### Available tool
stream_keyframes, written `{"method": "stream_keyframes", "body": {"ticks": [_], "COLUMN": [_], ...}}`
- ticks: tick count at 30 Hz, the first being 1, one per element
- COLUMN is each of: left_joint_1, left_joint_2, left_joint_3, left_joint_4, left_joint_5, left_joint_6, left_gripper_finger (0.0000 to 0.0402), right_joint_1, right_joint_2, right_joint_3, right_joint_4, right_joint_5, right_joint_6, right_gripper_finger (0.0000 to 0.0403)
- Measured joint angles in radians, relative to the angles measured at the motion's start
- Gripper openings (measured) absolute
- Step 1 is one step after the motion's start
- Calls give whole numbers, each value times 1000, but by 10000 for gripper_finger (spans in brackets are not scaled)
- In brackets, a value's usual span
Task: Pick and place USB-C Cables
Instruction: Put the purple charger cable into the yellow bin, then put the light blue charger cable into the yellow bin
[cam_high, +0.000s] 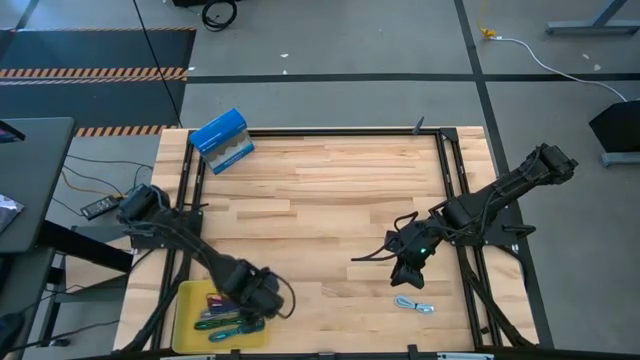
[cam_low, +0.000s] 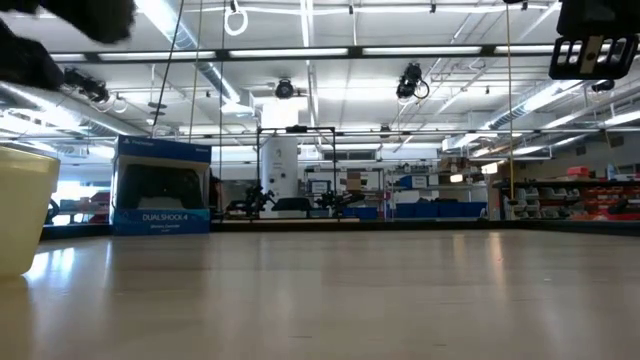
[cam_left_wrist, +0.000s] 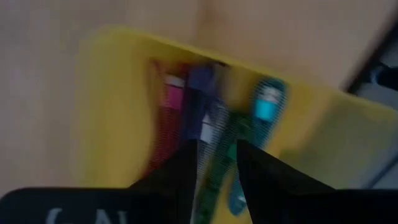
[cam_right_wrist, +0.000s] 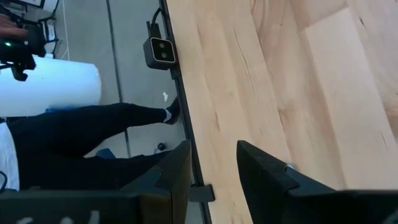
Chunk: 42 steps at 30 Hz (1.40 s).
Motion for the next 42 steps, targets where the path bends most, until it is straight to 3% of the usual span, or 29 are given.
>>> {"method": "stream_keyframes", "body": {"ticks": [8, 14, 18, 21, 30, 35, 42], "left_joint_1": [-42, -54, -53, -51, -33, -34, -33], "left_joint_2": [-2, -3, -3, -3, -3, -3, -3], "left_joint_3": [112, 341, 475, 541, 585, 585, 585], "left_joint_4": [-11, -3, -6, -6, 43, 67, 66], "left_joint_5": [-54, -349, -552, -623, -640, -639, -639], "left_joint_6": [-21, -13, 21, 74, 148, 160, 143], "left_gripper_finger": [117, 116, 116, 116, 116, 117, 117], "right_joint_1": [2, 61, 141, 203, 350, 380, 376], "right_joint_2": [0, 36, 85, 146, 364, 466, 535], "right_joint_3": [0, 0, 0, 0, 0, 1, 9], "right_joint_4": [-69, -278, -280, -272, -128, -34, -45], "right_joint_5": [9, 35, 56, 70, 83, 80, 79], "right_joint_6": [2, 9, 5, 24, 138, 197, 229], "right_gripper_finger": [135, 135, 135, 135, 135, 135, 115]}}
